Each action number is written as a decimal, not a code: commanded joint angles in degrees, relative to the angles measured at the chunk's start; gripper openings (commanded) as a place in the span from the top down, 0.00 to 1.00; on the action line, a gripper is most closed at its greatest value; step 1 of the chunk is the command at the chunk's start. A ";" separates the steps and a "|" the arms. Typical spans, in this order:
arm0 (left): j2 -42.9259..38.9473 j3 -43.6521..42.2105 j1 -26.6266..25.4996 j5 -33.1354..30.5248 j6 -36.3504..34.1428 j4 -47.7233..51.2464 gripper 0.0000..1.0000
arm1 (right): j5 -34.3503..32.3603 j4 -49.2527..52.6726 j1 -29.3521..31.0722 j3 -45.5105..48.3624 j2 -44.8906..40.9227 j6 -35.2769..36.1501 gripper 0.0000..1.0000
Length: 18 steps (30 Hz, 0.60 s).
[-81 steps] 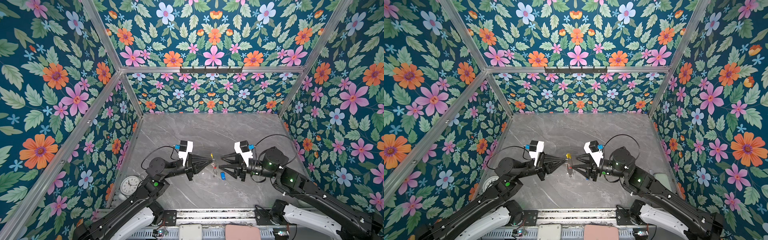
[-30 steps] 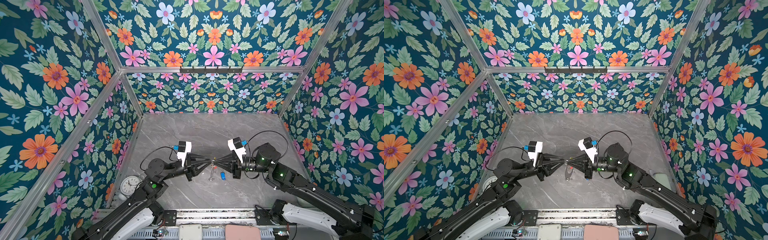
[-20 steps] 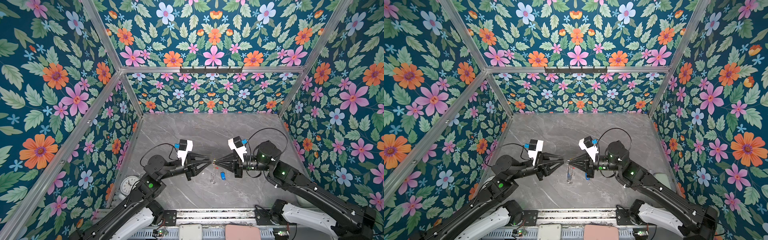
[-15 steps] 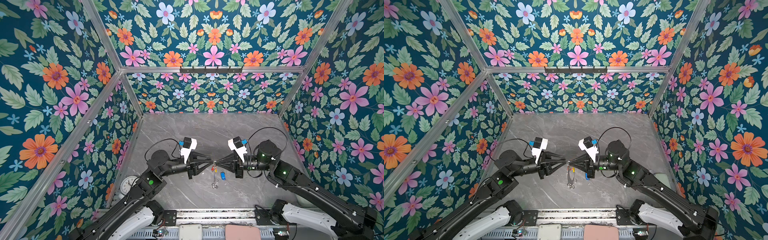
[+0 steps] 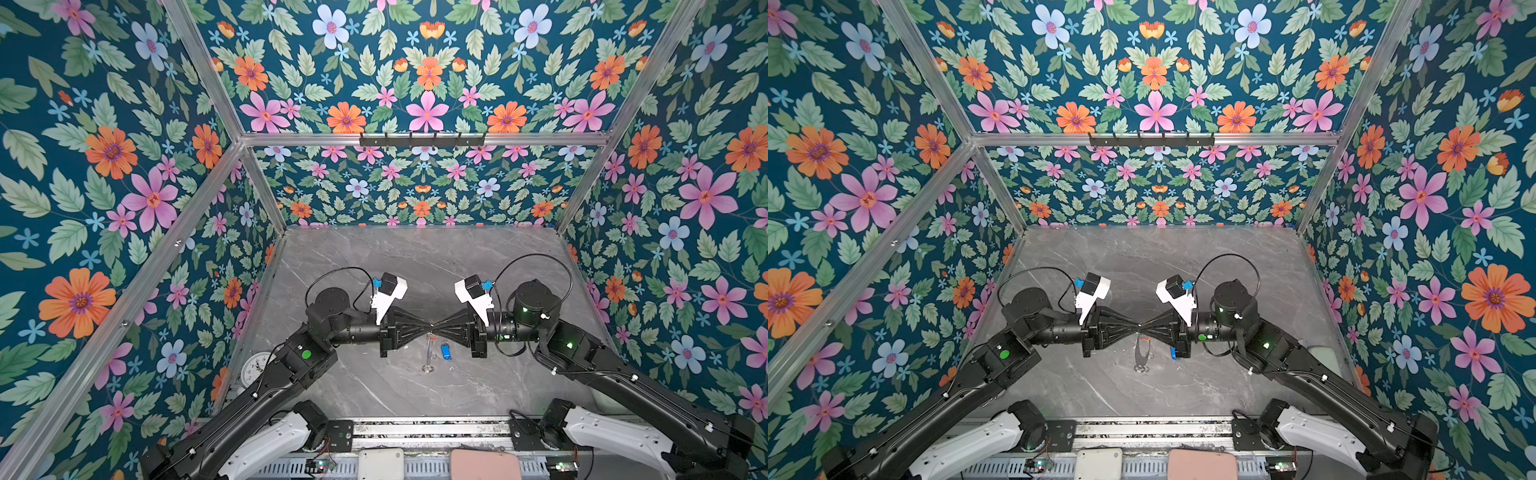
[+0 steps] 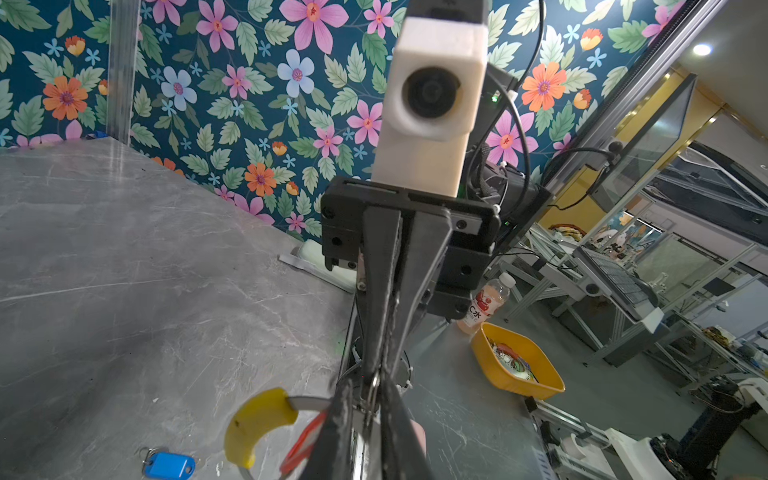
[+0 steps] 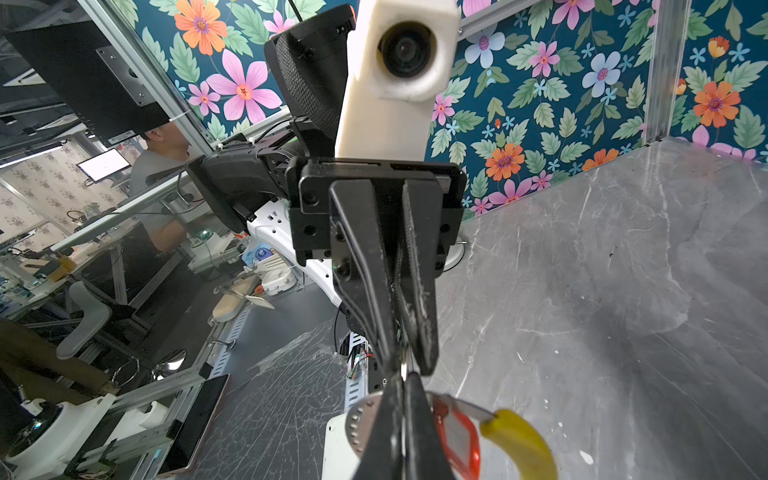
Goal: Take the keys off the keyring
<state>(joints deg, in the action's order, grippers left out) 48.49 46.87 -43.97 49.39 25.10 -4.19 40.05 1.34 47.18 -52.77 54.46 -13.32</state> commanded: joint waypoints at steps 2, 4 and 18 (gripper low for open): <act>0.11 0.67 0.00 1.06 -0.84 -0.78 0.89 | 0.05 -0.83 -0.03 -0.57 0.12 0.40 1.00; 0.29 0.68 -0.01 1.10 -0.84 -1.08 0.93 | 0.09 -0.95 0.02 -0.50 0.12 0.44 1.00; -0.95 -0.72 0.02 -0.05 -2.44 -4.03 1.00 | -0.42 -1.50 0.02 -0.64 0.57 -0.28 1.00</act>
<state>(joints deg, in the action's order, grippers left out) 47.72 46.41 -43.97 49.36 23.40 -4.78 40.01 1.23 47.20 -53.08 54.98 -13.32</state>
